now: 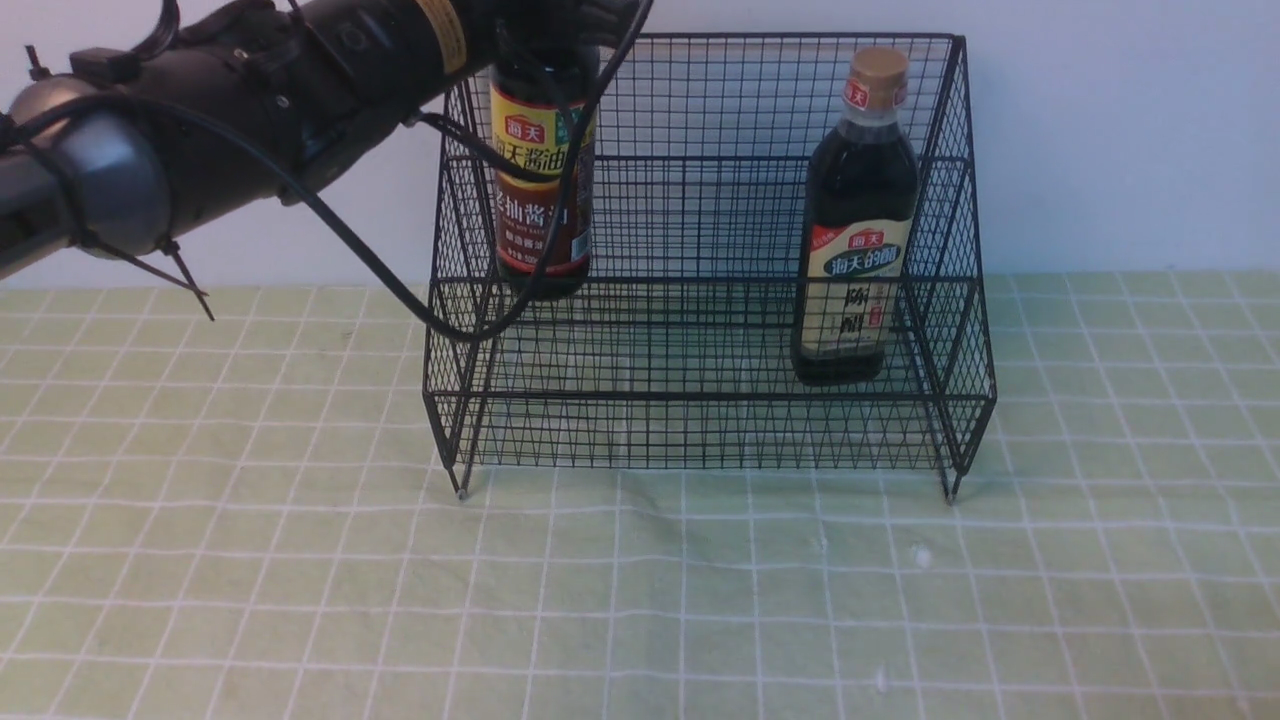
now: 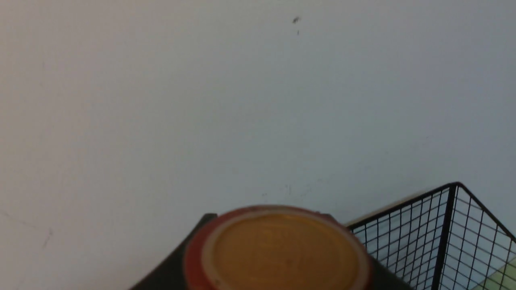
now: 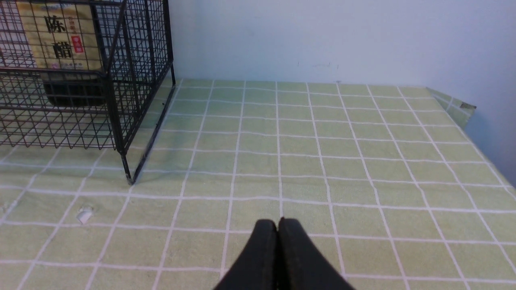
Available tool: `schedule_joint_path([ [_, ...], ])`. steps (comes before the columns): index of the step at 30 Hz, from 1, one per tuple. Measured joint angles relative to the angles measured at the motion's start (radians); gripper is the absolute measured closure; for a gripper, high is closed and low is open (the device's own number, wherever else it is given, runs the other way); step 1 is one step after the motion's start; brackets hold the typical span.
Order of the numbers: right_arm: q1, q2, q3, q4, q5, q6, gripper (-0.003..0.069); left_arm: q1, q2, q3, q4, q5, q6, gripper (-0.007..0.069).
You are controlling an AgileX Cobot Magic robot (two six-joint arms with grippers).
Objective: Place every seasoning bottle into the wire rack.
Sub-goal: Use the left arm to put the condiment bottle back on the shelf
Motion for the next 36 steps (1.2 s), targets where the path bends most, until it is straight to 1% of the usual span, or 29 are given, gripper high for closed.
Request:
schedule_joint_path([
  [5,0.000,0.000,0.000,0.000,0.000,0.000,0.0673,0.000,0.027,0.000,0.025,0.031,-0.063,0.0365],
  [10,0.000,0.000,0.000,0.000,0.000,0.000,0.0673,0.000,0.046,0.000,0.161,0.084,-0.196,0.0365],
  [11,0.000,0.000,0.000,0.000,0.000,0.000,0.0673,0.000,0.047,0.000,0.161,0.084,-0.202,0.0365],
  [13,0.000,0.000,0.000,0.000,0.000,0.000,0.0673,0.000,0.063,0.002,0.259,0.085,-0.283,0.0365],
  [16,0.000,0.000,0.000,0.000,0.000,0.000,0.0673,0.000,0.078,0.003,0.375,0.074,-0.368,0.0365],
  [18,0.000,0.000,0.000,0.000,0.000,0.000,0.0673,-0.001,0.088,0.003,0.453,0.065,-0.399,0.0365],
  [19,0.000,0.000,0.000,0.000,0.000,0.000,0.0673,-0.001,0.090,0.003,0.460,0.063,-0.401,0.0365],
  [20,0.000,0.000,0.000,0.000,0.000,0.000,0.0673,-0.001,0.095,0.004,0.510,0.048,-0.420,0.0365],
  [22,0.000,0.000,0.000,0.000,0.000,0.000,0.0673,-0.001,0.096,0.004,0.536,0.043,-0.434,0.0365],
  [23,0.000,0.000,0.000,0.000,0.000,0.000,0.0673,-0.001,0.095,0.004,0.569,0.035,-0.445,0.0365],
  [28,0.000,0.000,0.000,0.000,0.000,0.000,0.0673,-0.001,0.095,0.003,0.594,0.025,-0.456,0.0365],
  [36,0.000,0.000,0.000,0.000,0.000,0.000,0.0673,-0.001,0.095,0.003,0.594,0.027,-0.486,0.0365],
])
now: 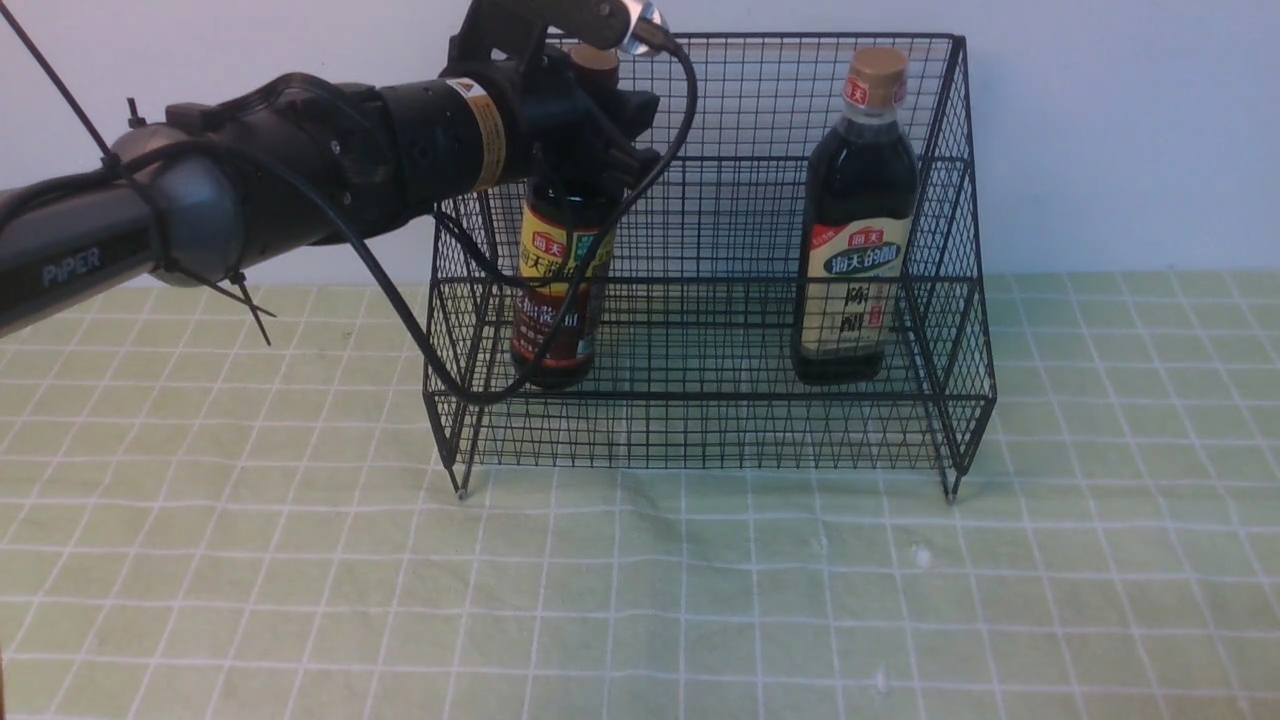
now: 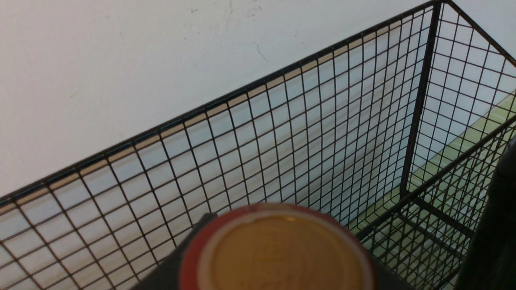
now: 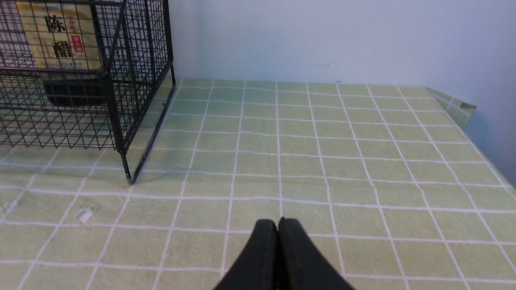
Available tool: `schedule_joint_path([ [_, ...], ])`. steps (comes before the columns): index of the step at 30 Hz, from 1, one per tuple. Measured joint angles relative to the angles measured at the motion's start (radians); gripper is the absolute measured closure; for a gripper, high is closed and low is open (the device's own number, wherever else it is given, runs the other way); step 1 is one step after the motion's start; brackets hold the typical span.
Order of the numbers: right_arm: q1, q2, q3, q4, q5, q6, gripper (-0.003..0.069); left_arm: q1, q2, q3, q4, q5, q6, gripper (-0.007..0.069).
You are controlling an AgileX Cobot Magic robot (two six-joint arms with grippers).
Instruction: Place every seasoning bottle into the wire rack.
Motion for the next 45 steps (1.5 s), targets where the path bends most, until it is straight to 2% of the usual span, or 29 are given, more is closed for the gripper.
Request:
schedule_joint_path([
  [9,0.000,0.000,0.000,0.000,0.000,0.000,0.0673,0.000,-0.009,-0.008,-0.004,0.048,-0.071,0.0271],
  [22,0.000,0.000,0.000,0.000,0.000,0.000,0.0673,0.000,-0.093,-0.008,0.007,0.096,-0.098,0.0265],
  [27,0.000,0.000,0.000,0.000,0.000,0.000,0.0673,0.000,-0.154,-0.008,0.080,0.150,-0.099,0.0267],
  [34,0.000,0.000,0.000,0.000,0.000,0.000,0.0673,0.000,-0.304,-0.008,0.338,0.288,-0.099,0.0398],
  [40,0.000,0.000,0.000,0.000,0.000,0.000,0.0673,0.004,-0.432,-0.008,0.381,0.454,-0.187,0.0595],
  [45,0.000,0.000,0.000,0.000,0.000,0.000,0.0673,0.032,-0.520,-0.008,0.379,0.528,-0.184,0.0631],
])
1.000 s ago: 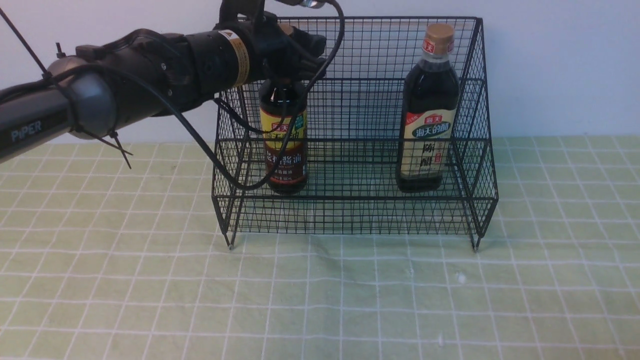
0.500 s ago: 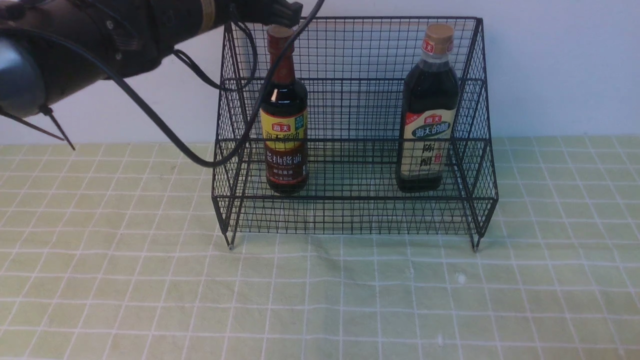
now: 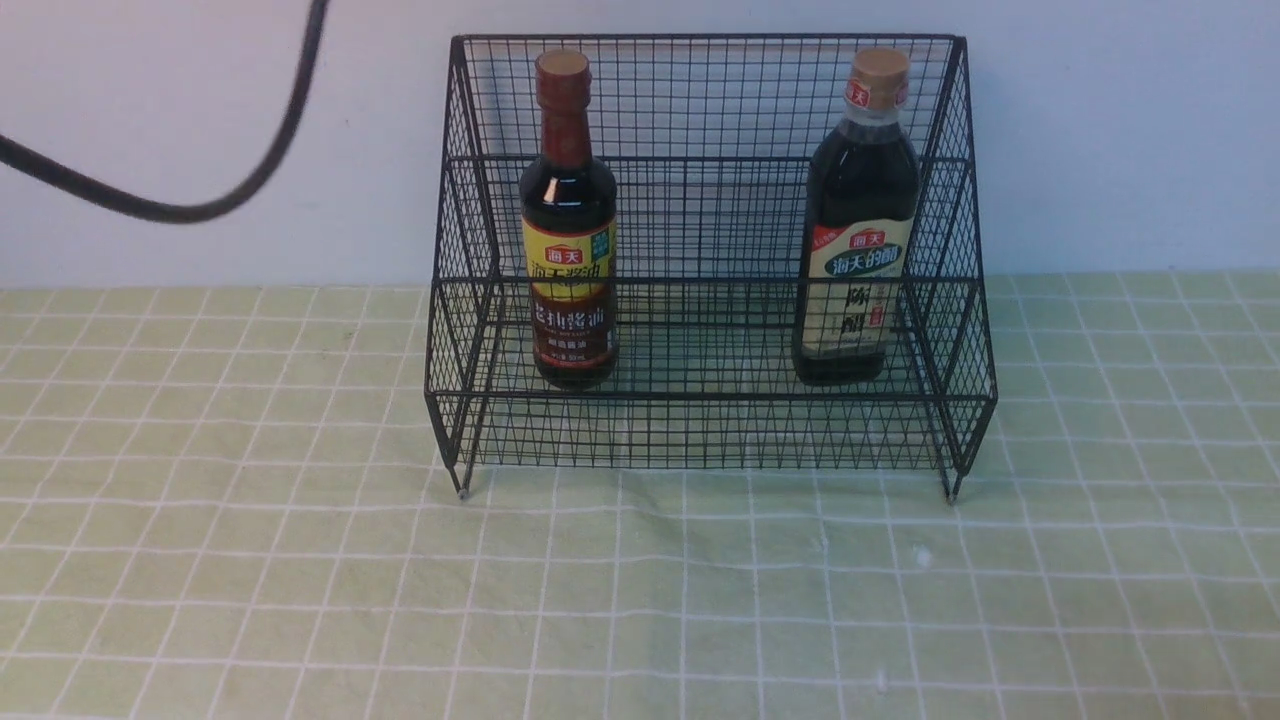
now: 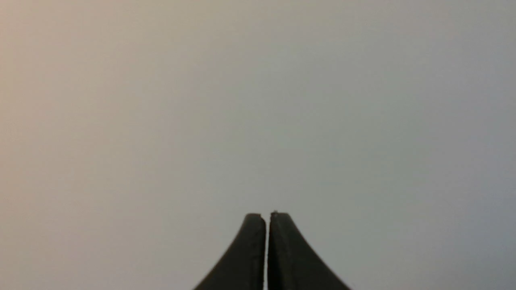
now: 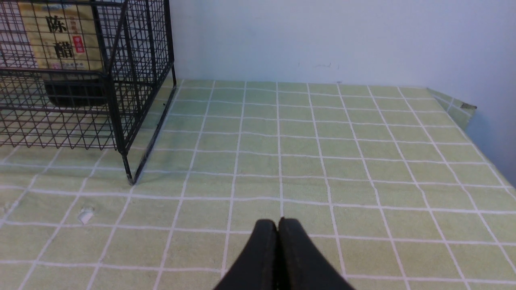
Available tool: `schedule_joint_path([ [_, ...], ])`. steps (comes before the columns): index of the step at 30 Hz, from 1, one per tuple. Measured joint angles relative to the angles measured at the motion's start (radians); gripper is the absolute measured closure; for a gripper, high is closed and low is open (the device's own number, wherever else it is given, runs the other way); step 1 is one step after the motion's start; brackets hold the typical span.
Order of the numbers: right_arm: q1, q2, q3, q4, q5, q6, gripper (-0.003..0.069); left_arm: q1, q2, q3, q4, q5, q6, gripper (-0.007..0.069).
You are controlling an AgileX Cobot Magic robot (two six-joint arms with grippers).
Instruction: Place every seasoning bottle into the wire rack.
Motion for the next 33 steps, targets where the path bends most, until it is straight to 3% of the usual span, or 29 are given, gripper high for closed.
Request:
schedule_joint_path([
  [5,0.000,0.000,0.000,0.000,0.000,0.000,0.0673,0.019,-0.059,-0.001,0.007,0.018,0.192,0.0631],
  [8,0.000,0.000,0.000,0.000,0.000,0.000,0.0673,0.024,-0.071,-0.001,0.007,0.079,0.480,0.0631],
  [11,0.000,0.000,0.000,0.000,0.000,0.000,0.0673,0.024,-0.071,-0.001,-0.053,0.148,0.588,0.0631],
  [12,0.000,0.000,0.000,0.000,0.000,0.000,0.0673,0.024,-0.071,-0.001,-0.188,0.200,0.623,0.0630],
  [13,0.000,0.000,0.000,0.000,0.000,0.000,0.0673,0.024,-0.071,-0.001,-0.207,0.215,0.630,0.0629],
  [15,0.000,0.000,0.000,0.000,0.000,0.000,0.0673,0.024,-0.071,-0.001,-0.492,0.359,0.699,0.0626],
  [17,0.000,0.000,0.000,0.000,0.000,0.000,0.0673,0.024,-0.071,-0.001,-0.611,0.429,0.742,0.0627],
  [18,0.000,0.000,0.000,0.000,0.000,0.000,0.0673,0.024,-0.071,-0.001,-0.799,0.548,0.819,0.0621],
  [20,0.000,0.000,0.000,0.000,0.000,0.000,0.0673,0.025,-0.071,-0.001,-1.039,0.669,0.923,0.0619],
  [22,0.000,0.000,0.000,0.000,0.000,0.000,0.0673,0.025,-0.071,-0.001,-1.204,0.726,0.997,0.0617],
  [28,0.000,0.000,0.000,0.000,0.000,0.000,0.0673,0.025,-0.174,0.054,-1.502,0.660,1.121,0.0617],
  [33,0.000,0.000,0.000,0.000,0.000,0.000,0.0673,0.025,-0.324,0.170,-1.540,0.580,1.117,0.0617],
])
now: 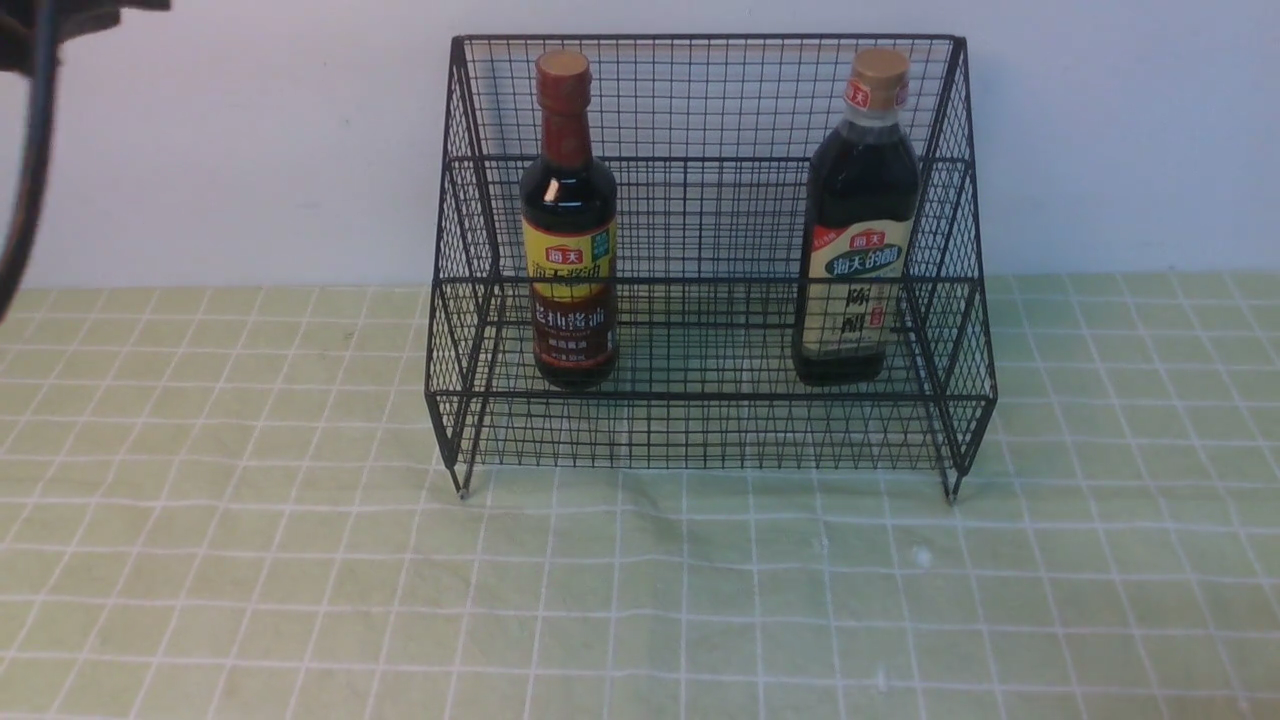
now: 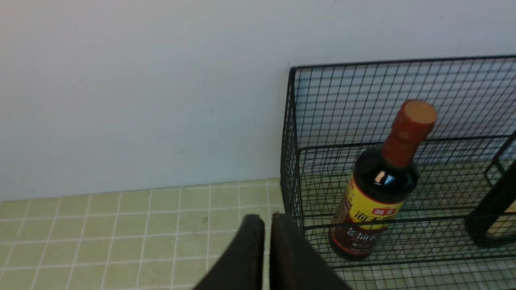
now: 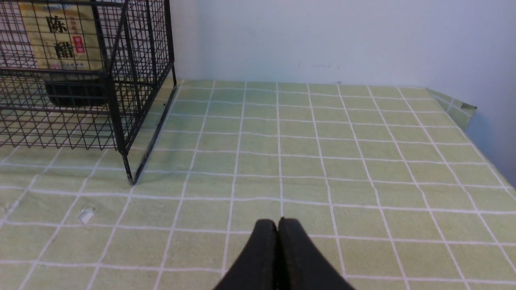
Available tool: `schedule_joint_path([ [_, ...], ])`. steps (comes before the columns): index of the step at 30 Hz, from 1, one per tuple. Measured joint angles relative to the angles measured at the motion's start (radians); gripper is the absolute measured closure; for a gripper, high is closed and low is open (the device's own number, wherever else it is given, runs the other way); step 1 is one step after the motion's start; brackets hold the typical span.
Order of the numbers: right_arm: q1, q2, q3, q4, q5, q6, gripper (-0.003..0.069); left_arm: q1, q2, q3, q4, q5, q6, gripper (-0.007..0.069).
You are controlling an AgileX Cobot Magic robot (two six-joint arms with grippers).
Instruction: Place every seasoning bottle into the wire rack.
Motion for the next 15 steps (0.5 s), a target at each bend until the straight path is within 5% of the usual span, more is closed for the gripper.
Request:
schedule_joint_path([
  [15,0.000,0.000,0.000,0.000,0.000,0.000,0.0673,0.000,-0.535,0.419,-0.032,0.005,-0.024,0.0617],
])
